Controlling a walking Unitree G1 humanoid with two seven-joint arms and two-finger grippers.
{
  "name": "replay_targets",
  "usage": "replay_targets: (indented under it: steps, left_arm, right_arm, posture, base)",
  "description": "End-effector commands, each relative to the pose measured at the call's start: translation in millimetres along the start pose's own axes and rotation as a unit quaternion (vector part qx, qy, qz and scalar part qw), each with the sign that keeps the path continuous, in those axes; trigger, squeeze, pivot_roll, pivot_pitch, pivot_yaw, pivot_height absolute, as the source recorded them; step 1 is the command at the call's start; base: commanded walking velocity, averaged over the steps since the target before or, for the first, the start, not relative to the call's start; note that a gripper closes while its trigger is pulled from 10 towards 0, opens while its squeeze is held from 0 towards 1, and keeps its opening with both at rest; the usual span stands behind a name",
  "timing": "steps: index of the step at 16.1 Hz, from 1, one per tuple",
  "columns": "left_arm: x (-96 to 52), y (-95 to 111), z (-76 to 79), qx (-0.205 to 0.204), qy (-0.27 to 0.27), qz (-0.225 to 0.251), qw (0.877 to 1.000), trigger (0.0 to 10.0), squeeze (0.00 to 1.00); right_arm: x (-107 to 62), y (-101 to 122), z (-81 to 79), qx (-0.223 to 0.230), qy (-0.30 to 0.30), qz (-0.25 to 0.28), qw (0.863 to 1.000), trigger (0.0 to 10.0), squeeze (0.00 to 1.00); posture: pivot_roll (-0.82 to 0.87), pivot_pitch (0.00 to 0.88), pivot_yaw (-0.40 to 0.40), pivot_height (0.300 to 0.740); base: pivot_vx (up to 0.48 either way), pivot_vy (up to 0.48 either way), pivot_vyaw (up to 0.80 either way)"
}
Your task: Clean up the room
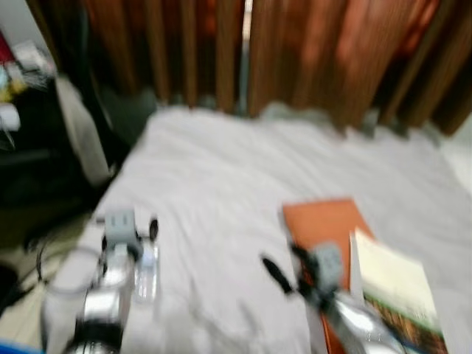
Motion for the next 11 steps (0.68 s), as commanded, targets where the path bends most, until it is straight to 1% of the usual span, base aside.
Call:
replay_targets:
  steps: [1,2,3,4,5,6,7,8,10,11]
  left_arm:
    - [-0.9,-9,0.7,-0.016,0.000,-0.009,1.000,10.0,0.00]
    - [-4.0,-8,9.5,0.007,-0.022,0.002,1.000,10.0,0.00]
    - [-8.9,-5,15.0,0.022,-0.041,0.023,0.999,10.0,0.00]
    - [-11.7,-3,16.0,0.020,-0.049,0.033,0.998,10.0,0.00]
    - [-11.6,-2,15.7,0.019,-0.052,0.035,0.998,10.0,0.00]
    - [-10.1,-1,12.2,0.016,-0.046,0.037,0.998,10.0,0.00]
    - [-18.1,12,4.6,0.011,-0.038,0.071,0.997,10.0,0.00]
    - [-27.8,18,3.2,0.012,-0.042,0.096,0.994,10.0,0.00]
    - [-63.8,26,11.8,-0.005,-0.072,0.135,0.988,10.0,0.00]
    - [-75.1,26,19.1,-0.001,-0.084,0.138,0.987,10.0,0.00]
  right_arm:
    - [-6.7,0,1.1,-0.007,-0.003,-0.009,1.000,10.0,0.00]
    - [-10.4,-1,3.1,-0.003,-0.012,-0.012,1.000,10.0,0.00]
    - [-10.0,1,4.7,0.005,-0.023,-0.010,1.000,10.0,0.00]
    - [-7.6,5,2.8,0.008,-0.024,-0.004,1.000,10.0,0.00]
    - [-6.3,7,1.6,0.009,-0.024,-0.001,1.000,10.0,0.00]
    - [-4.4,6,0.9,0.016,-0.026,0.000,1.000,10.0,0.00]
    - [1.3,18,-1.2,0.024,-0.029,0.035,0.999,10.0,0.00]
    - [3.0,26,1.1,0.027,-0.038,0.051,0.998,10.0,0.00]
    - [-2.6,44,18.0,0.030,-0.087,0.091,0.992,10.0,0.00]
    - [-6.3,49,21.9,0.025,-0.097,0.099,0.990,10.0,0.00]
  posture:
    - [-0.09,0.151,-0.058,0.740]
    - [-0.10,0.148,-0.051,0.740]
    - [-0.09,0.124,-0.036,0.740]
    - [-0.08,0.103,-0.025,0.740]
    - [-0.07,0.098,-0.022,0.740]
    - [-0.05,0.083,-0.018,0.740]
    - [-0.04,0.068,-0.018,0.740]
    - [-0.03,0.060,-0.019,0.740]
    - [0.00,0.038,-0.018,0.740]
    - [0.02,0.028,-0.019,0.740]
  base:
    - [0.000,0.000,0.00]
    - [0.000,0.000,0.00]
    - [0.000,0.000,0.00]
    - [0.000,0.000,0.00]
    - [0.000,0.000,0.00]
    - [0.000,0.000,0.00]
    - [0.000,0.000,0.00]
    - [0.000,0.000,0.00]
    - [0.000,0.000,0.00]
    - [0.000,0.000,0.00]
Point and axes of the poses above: a point about 5 cm out from each wrist's last joint towards the gripper, its own x axis pointing out of the wrist towards the gripper, its own y axis along the axis of the wrist's last joint, z = x × y, the point moved 5 cm from there along x, pointing out of the wrist towards the gripper, and after that the axes turned 13 degrees about -x, right-handed, at the moved point
